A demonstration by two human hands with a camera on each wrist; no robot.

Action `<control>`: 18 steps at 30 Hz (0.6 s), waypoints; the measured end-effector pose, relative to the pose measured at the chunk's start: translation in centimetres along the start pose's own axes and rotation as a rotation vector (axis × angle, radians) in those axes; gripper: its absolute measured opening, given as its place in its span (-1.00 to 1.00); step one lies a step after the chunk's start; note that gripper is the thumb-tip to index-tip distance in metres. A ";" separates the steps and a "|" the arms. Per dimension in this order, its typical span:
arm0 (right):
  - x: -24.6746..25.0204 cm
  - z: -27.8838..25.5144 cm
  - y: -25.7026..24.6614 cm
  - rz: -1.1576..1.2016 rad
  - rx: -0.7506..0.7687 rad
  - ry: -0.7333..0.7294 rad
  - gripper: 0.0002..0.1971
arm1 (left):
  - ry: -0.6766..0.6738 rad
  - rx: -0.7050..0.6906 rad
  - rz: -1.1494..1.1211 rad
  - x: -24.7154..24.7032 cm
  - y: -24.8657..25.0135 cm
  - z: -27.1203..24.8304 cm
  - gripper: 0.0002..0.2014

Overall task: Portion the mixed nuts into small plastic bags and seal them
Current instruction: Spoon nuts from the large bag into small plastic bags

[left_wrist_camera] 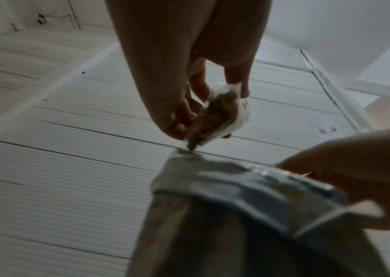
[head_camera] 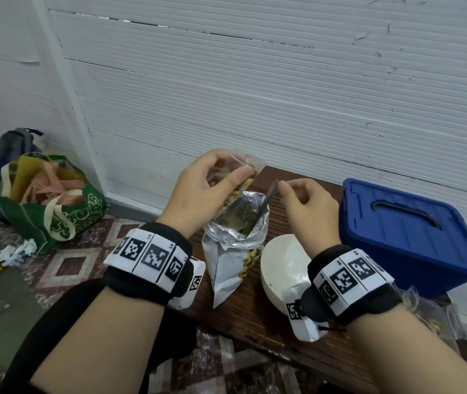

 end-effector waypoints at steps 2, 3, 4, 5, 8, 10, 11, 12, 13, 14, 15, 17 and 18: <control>1.8 0.0 0.1 0.079 -0.010 0.045 -0.83 | -0.022 -0.027 -0.011 -1.1 1.1 -0.2 -0.89; 2.7 0.0 0.2 0.109 -0.013 0.064 -0.80 | -0.034 -0.045 -0.018 -1.8 1.6 -0.3 -0.88; 3.6 0.0 0.3 0.133 -0.016 0.077 -0.77 | -0.042 -0.065 -0.014 -2.6 2.1 -0.5 -0.88; 4.5 -0.2 0.5 0.154 -0.022 0.084 -0.73 | -0.047 -0.090 0.005 -3.4 2.7 -0.7 -0.87; 7.1 -0.9 1.0 0.250 -0.059 0.074 -0.66 | -0.062 -0.157 0.078 -6.2 3.7 -1.3 -0.86; 8.8 -1.8 1.3 0.286 -0.083 0.049 -0.62 | -0.084 -0.192 0.081 -8.6 4.1 -1.8 -0.82; 9.6 -2.3 1.5 0.287 -0.093 0.033 -0.61 | -0.104 -0.199 0.068 -9.9 4.1 -2.2 -0.80; 10.4 -2.8 1.8 0.288 -0.106 0.022 -0.60 | -0.127 -0.196 0.053 -11.2 4.1 -2.6 -0.77; 11.2 -3.3 2.2 0.295 -0.122 0.016 -0.60 | -0.148 -0.189 0.038 -12.5 4.0 -3.0 -0.74; 12.1 -3.7 2.7 0.311 -0.141 0.021 -0.60 | -0.167 -0.180 0.023 -13.8 3.7 -3.4 -0.72; 13.0 -4.2 3.3 0.330 -0.165 0.032 -0.60 | -0.185 -0.167 0.007 -15.0 3.5 -3.8 -0.72; 14.8 -5.0 4.6 0.335 -0.204 0.046 -0.61 | -0.213 -0.136 -0.020 -17.2 2.8 -4.4 -0.75; 15.6 -5.4 5.2 0.310 -0.210 0.047 -0.64 | -0.227 -0.117 -0.033 -18.2 2.4 -4.8 -0.77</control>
Point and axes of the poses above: each hand's wrist, its own z-axis towards the middle knuckle, its own x-axis out of the back of the hand, y = z × x, the point moved 8 cm from there along z, towards the middle knuckle, and after that the axes turned 3 degrees about z, right-handed, at the moved point
